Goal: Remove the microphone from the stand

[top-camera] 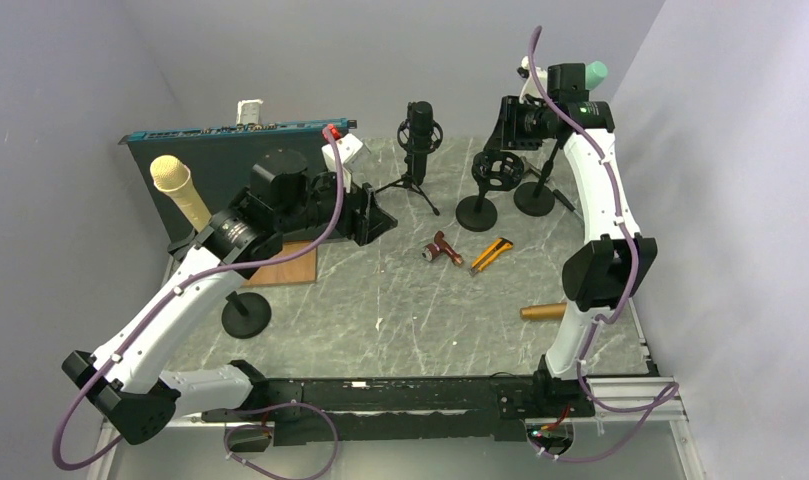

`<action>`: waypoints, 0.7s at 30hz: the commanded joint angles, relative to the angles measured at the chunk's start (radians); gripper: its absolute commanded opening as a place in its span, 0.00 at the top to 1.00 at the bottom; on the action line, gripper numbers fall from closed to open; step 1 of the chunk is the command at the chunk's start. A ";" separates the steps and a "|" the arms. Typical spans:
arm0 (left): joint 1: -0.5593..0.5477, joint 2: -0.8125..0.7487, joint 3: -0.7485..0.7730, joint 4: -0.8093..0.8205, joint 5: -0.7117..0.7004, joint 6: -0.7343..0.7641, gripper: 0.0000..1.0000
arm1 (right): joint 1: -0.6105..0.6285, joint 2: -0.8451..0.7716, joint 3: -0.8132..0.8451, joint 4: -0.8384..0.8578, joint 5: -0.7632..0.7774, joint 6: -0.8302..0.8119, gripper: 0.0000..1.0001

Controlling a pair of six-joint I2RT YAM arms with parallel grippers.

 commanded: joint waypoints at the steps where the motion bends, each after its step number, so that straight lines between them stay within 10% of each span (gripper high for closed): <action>1: -0.008 -0.019 0.014 0.005 -0.032 0.027 0.27 | -0.002 0.003 0.030 -0.044 0.036 -0.021 0.54; 21: -0.008 -0.022 0.021 -0.008 -0.042 0.027 0.28 | -0.001 0.018 -0.062 -0.034 0.078 -0.013 0.74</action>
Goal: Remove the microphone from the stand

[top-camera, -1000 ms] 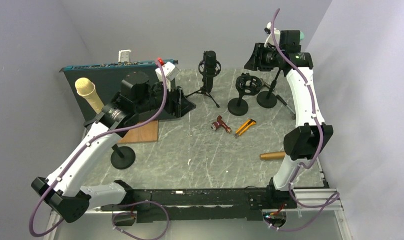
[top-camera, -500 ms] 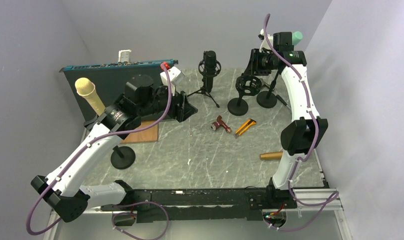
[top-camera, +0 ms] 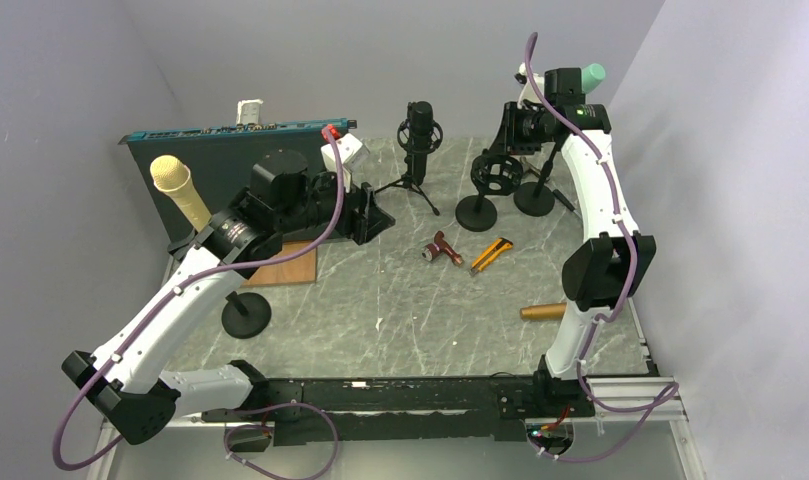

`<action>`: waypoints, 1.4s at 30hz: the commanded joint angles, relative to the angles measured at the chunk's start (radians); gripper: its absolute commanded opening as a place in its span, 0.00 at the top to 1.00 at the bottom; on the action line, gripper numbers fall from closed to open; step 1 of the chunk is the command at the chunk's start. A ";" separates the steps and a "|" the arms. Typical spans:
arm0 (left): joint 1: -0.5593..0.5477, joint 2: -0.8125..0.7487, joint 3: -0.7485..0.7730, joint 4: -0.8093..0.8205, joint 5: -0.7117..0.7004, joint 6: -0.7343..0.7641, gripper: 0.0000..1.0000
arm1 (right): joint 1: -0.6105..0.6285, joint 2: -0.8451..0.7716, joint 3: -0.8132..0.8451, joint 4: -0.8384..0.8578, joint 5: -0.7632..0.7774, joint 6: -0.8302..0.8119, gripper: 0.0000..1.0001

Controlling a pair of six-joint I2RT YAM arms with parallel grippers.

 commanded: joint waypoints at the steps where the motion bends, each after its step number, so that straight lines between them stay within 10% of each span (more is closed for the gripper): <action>1: -0.003 -0.022 0.022 -0.001 -0.009 0.013 0.28 | 0.000 0.008 -0.024 -0.020 0.056 -0.003 0.76; 42: -0.003 -0.024 0.017 0.000 -0.017 0.013 0.29 | 0.085 0.103 -0.152 0.099 0.221 0.027 0.79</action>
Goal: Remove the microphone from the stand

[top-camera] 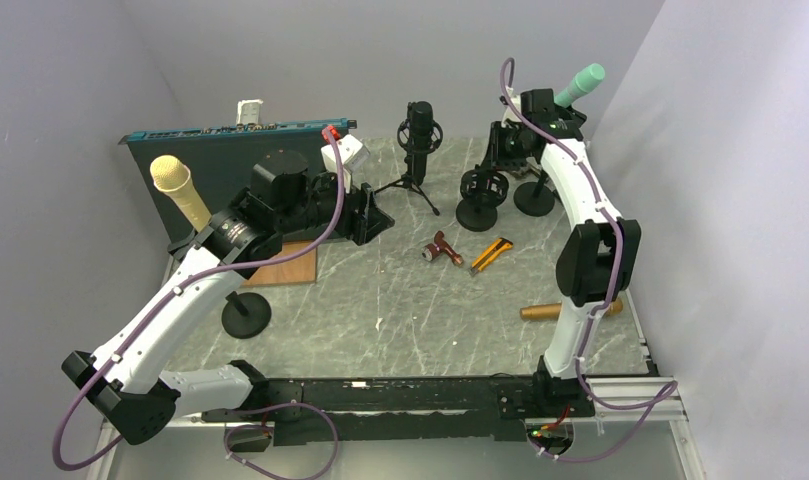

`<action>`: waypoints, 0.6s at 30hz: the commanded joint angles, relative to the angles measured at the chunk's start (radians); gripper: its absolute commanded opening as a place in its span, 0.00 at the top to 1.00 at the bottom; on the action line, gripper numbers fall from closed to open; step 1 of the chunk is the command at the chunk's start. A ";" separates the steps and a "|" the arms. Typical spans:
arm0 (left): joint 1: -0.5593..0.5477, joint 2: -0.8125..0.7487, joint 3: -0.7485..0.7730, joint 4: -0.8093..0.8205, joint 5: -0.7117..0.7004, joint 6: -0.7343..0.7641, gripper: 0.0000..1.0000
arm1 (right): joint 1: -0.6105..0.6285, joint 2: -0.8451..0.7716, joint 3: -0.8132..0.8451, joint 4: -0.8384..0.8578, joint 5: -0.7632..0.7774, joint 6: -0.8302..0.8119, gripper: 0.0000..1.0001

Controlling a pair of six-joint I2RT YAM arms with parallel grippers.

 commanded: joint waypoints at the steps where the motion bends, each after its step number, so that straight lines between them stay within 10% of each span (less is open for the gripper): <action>1: -0.003 -0.025 0.016 0.015 -0.014 0.012 0.29 | 0.053 0.069 0.089 -0.107 0.128 -0.017 0.75; 10: -0.004 -0.032 0.001 0.031 -0.032 0.011 0.29 | 0.102 0.009 0.249 -0.122 0.246 0.013 0.40; 18: -0.004 -0.038 -0.003 0.038 -0.030 0.007 0.29 | 0.136 -0.144 0.178 -0.048 0.362 0.057 0.28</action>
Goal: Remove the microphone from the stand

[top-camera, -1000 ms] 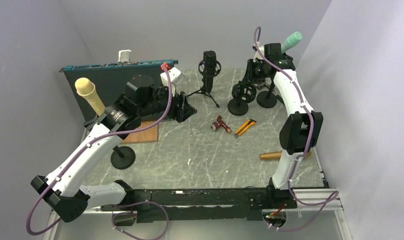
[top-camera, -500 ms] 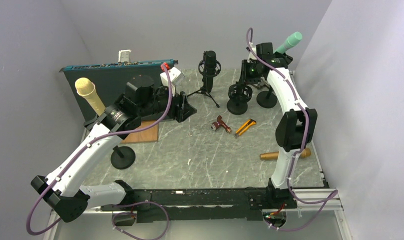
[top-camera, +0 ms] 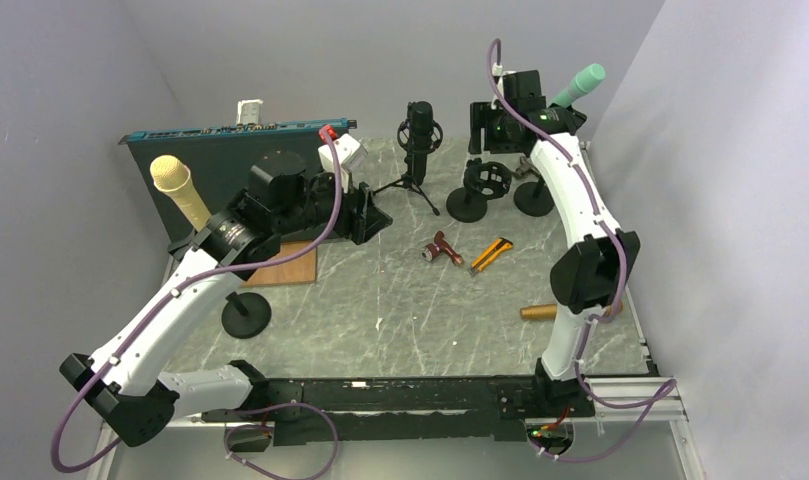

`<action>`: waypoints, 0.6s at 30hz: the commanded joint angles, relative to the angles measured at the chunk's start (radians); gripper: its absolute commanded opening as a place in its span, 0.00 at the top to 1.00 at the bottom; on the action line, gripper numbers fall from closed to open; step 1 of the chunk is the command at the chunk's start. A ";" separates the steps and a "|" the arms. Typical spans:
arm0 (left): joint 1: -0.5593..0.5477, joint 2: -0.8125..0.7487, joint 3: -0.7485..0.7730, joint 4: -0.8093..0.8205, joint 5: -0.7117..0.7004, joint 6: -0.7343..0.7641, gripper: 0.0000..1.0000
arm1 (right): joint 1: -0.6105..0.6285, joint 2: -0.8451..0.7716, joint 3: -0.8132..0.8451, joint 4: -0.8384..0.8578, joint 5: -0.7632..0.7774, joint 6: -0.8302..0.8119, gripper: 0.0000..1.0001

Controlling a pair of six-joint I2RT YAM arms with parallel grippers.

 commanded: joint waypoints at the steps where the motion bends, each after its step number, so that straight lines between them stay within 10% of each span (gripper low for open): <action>1: -0.003 -0.028 0.000 0.037 -0.006 0.007 0.29 | 0.016 -0.164 -0.046 0.070 0.090 0.048 0.28; 12: -0.004 -0.032 -0.009 0.049 -0.001 0.001 0.29 | 0.168 -0.560 -0.573 0.586 0.010 0.215 0.23; 18: -0.004 -0.040 -0.017 0.056 -0.011 0.000 0.30 | 0.289 -0.589 -0.624 0.724 0.213 0.239 0.17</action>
